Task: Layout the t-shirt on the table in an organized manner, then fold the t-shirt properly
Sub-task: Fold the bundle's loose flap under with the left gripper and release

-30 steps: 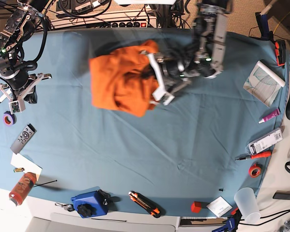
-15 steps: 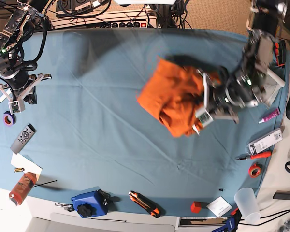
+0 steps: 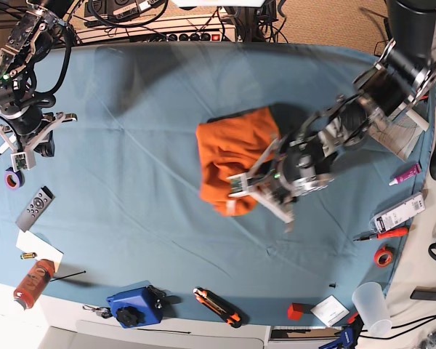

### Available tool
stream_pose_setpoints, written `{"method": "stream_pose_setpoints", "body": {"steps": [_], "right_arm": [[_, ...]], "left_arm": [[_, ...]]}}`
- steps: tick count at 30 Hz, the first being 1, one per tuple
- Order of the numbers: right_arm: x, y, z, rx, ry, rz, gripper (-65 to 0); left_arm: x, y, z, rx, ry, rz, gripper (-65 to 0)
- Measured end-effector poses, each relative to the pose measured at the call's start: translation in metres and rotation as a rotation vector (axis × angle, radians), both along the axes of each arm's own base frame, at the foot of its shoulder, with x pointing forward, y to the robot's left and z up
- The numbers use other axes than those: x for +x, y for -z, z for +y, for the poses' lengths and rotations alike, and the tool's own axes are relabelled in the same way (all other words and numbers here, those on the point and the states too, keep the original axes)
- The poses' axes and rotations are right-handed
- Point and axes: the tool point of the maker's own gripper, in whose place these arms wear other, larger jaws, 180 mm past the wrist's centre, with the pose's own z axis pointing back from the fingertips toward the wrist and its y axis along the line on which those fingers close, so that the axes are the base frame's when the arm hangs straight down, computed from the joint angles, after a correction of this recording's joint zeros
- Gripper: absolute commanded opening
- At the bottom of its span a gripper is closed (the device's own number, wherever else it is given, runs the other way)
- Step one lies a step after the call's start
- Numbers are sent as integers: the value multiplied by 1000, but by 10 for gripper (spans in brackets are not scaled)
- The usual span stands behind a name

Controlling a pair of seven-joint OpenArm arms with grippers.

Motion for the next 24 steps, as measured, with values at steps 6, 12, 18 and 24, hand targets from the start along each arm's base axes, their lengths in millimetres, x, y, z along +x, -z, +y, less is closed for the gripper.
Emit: {"method": "stream_pose_setpoints", "body": {"steps": [6, 12, 18, 24], "right_arm": [[0, 0, 0, 0, 0, 0, -650], [-2, 2, 0, -1, 3, 14, -650], [-2, 2, -1, -1, 4, 18, -650], [-2, 3, -1, -2, 5, 18, -650]], "left_arm": [[-2, -7, -57, -49, 105, 1, -650], [12, 3, -52, -1, 66, -9, -529], [27, 1, -33, 21, -67, -51, -433], [42, -12, -25, -69, -231, -117, -433]]}}
